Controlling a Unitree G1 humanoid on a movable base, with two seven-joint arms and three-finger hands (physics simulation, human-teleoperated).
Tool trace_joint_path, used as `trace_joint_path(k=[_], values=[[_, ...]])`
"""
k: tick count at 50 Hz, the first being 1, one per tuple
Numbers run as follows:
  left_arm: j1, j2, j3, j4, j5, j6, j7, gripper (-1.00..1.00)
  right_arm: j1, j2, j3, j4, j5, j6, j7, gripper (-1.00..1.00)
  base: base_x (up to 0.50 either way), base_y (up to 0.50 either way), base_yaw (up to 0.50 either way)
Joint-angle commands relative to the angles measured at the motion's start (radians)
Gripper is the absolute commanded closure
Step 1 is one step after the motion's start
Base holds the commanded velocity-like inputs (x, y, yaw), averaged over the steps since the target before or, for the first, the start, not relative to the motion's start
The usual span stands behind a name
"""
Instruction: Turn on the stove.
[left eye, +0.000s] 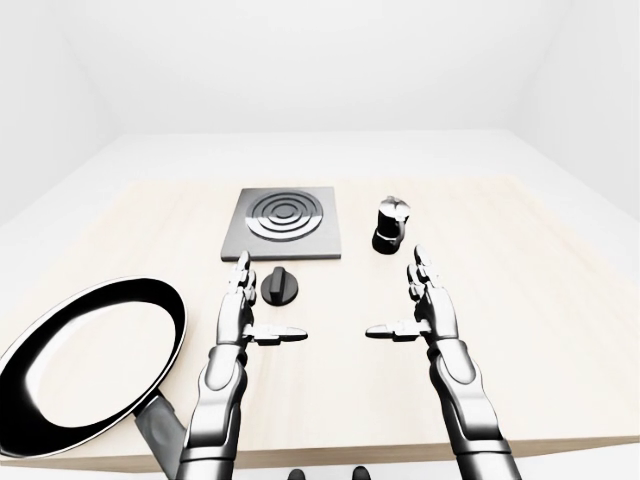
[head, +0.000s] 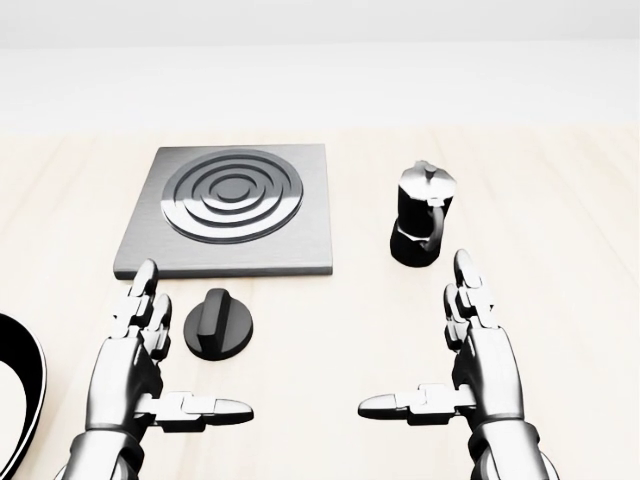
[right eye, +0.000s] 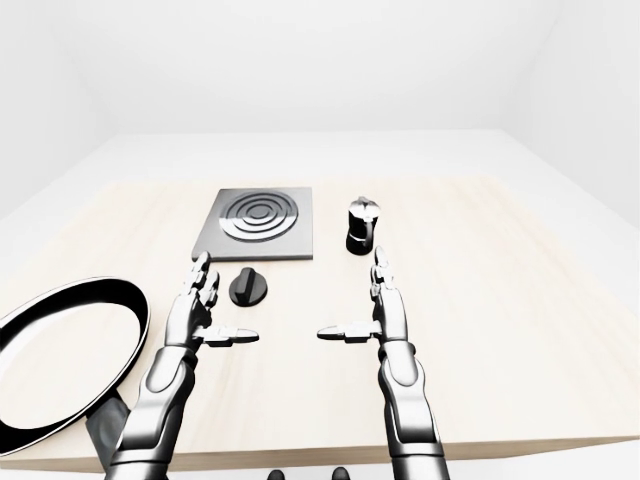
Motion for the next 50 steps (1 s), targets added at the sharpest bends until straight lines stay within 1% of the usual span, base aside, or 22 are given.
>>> trace_joint_path(k=[1,7,8,9,10,13,14,16,17,18,20,21,24,27,30,33,35,39,41,42,46,50], values=[[-0.007,0.002,0.002,0.01,0.002,0.011,0.003,-1.0,0.001,0.0,0.0,-0.002,-0.003,-0.001,-0.001,-1.0,0.0,0.0,0.0],[-0.019,0.009,0.009,0.011,0.005,0.018,0.0,-1.0,-0.005,0.0,-0.002,0.002,-0.001,0.004,-0.004,-1.0,0.0,0.0,0.0],[-0.026,0.012,0.012,0.011,0.003,0.026,-0.001,-1.0,-0.005,0.0,-0.003,0.0,-0.001,0.006,-0.005,-1.0,0.0,0.0,0.0],[-0.027,0.013,0.013,0.011,0.001,0.024,-0.007,-1.0,-0.005,0.0,-0.003,0.0,0.0,0.007,-0.006,-1.0,0.0,0.0,0.0],[-0.029,0.013,0.014,0.008,0.002,0.028,-0.006,-1.0,-0.007,0.0,-0.004,0.005,0.001,0.006,-0.006,-1.0,0.0,0.0,0.0],[-0.037,0.014,0.016,0.026,0.001,0.019,-0.008,-1.0,-0.009,-0.001,-0.005,0.0,0.003,0.013,-0.007,-1.0,0.0,0.0,0.0],[-0.039,0.014,0.017,0.028,0.0,0.019,-0.008,-1.0,-0.009,-0.001,-0.005,-0.001,0.003,0.015,-0.007,-1.0,0.0,0.0,0.0],[-0.049,0.018,0.02,0.036,0.003,0.017,-0.007,-1.0,-0.01,-0.001,-0.006,0.008,0.004,0.009,-0.007,-1.0,0.0,0.0,0.0],[-0.051,0.018,0.021,0.039,0.005,0.016,-0.005,-1.0,-0.009,-0.001,-0.005,0.004,0.004,0.014,-0.007,-1.0,0.0,0.0,0.0],[-0.054,0.019,0.021,0.044,0.008,0.012,-0.004,-1.0,-0.008,-0.001,-0.005,0.0,0.004,0.018,-0.008,-1.0,0.0,0.0,0.0],[-0.066,0.021,0.023,0.075,0.013,-0.012,-0.002,-1.0,-0.007,-0.001,-0.004,-0.005,0.004,0.022,-0.008,-1.0,0.0,0.0,0.0],[-0.071,0.023,0.025,0.088,0.014,-0.018,-0.001,-1.0,-0.007,-0.001,-0.005,-0.003,0.004,0.02,-0.007,-1.0,0.0,0.0,0.0],[-0.088,0.028,0.028,0.107,0.019,-0.026,0.005,-1.0,-0.007,-0.001,-0.005,-0.007,0.005,0.024,-0.006,-1.0,0.0,0.0,0.0],[-0.095,0.03,0.03,0.116,0.022,-0.03,0.007,-1.0,-0.006,-0.001,-0.004,0.003,0.005,0.014,-0.005,-1.0,0.0,0.0,0.0],[-0.103,0.033,0.032,0.131,0.022,-0.039,0.006,-1.0,-0.005,-0.001,-0.004,-0.004,0.005,0.022,-0.004,-1.0,0.0,0.0,0.0],[-0.126,0.04,0.039,0.173,0.027,-0.069,0.01,-1.0,-0.005,0.0,-0.002,0.002,0.003,0.015,-0.003,-1.0,0.0,0.0,0.0],[-0.137,0.042,0.044,0.184,0.02,-0.067,0.011,-1.0,-0.007,-0.001,-0.003,0.007,0.004,0.012,-0.002,-1.0,0.0,0.0,0.0],[-0.149,0.046,0.043,0.217,0.024,-0.086,0.016,-1.0,-0.008,-0.001,-0.002,0.01,0.004,0.011,-0.002,-1.0,0.0,0.0,0.0],[-0.158,0.047,0.043,0.237,0.025,-0.086,0.016,-1.0,-0.01,-0.001,-0.003,0.012,0.005,0.011,-0.002,-1.0,0.0,0.0,0.0],[-0.157,0.047,0.042,0.232,0.025,-0.086,0.017,-1.0,-0.008,-0.001,-0.002,0.002,0.004,0.019,-0.002,-1.0,0.0,0.0,0.0],[-0.166,0.048,0.043,0.25,0.023,-0.086,0.016,-1.0,-0.009,0.0,-0.002,0.008,0.005,0.014,-0.002,-1.0,0.0,0.0,0.0],[-0.184,0.05,0.042,0.299,0.018,-0.086,0.01,-1.0,-0.007,0.0,-0.001,0.002,0.005,0.02,-0.001,-1.0,0.0,0.0,0.0]])
